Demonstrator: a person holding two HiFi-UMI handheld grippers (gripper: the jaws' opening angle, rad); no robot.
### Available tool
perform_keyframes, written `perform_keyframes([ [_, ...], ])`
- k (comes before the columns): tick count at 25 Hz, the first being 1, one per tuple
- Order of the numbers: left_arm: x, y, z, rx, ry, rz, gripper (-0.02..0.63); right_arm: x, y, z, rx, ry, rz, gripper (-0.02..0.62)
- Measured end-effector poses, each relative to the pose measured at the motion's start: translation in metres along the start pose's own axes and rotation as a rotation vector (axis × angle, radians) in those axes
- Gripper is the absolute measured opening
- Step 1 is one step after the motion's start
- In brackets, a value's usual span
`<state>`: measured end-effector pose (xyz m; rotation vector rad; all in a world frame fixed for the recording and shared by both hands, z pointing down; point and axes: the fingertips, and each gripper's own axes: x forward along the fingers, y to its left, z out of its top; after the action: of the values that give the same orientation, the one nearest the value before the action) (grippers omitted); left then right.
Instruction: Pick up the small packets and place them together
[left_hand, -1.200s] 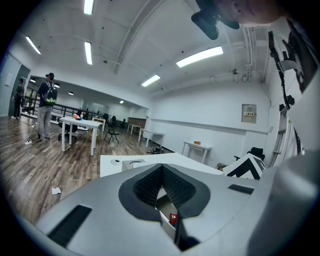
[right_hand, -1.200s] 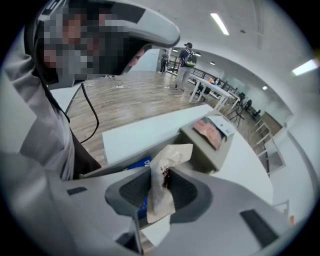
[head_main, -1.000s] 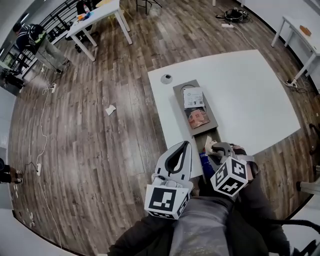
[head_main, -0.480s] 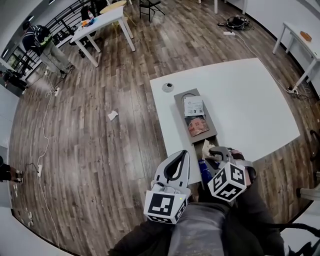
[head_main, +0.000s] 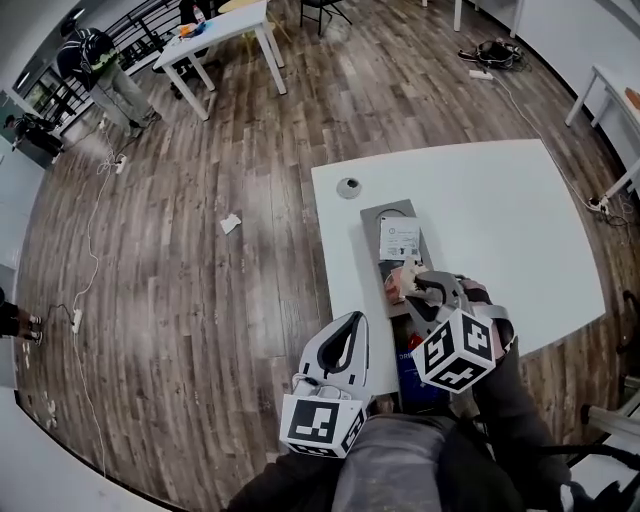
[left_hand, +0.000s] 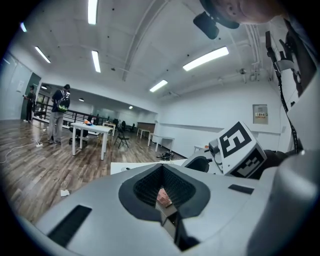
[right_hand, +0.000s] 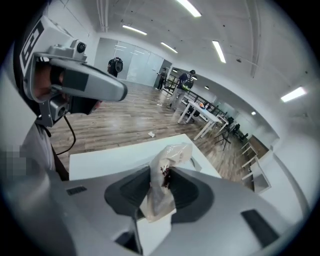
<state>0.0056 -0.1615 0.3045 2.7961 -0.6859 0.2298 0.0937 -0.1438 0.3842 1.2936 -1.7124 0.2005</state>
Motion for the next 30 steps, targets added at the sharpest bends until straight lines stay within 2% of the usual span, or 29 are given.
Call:
perform_keyframes([
  [5,0.014,0.023,-0.008,-0.025,0.037,0.070,0.003,0.024,-0.032,0.006,-0.015,-0.006,0.016,0.124],
  [14,0.025,0.047,-0.032,-0.060,0.103,0.150,0.003,0.073,-0.029,-0.008,-0.023,0.031,0.110,0.145],
  [23,0.027,0.050,-0.038,-0.069,0.110,0.162,0.003,0.084,-0.024,-0.011,0.037,-0.002,0.153,0.246],
  [30,0.019,0.046,-0.028,-0.056,0.073,0.144,0.003,0.068,-0.029,-0.007,0.046,-0.015,0.092,0.249],
])
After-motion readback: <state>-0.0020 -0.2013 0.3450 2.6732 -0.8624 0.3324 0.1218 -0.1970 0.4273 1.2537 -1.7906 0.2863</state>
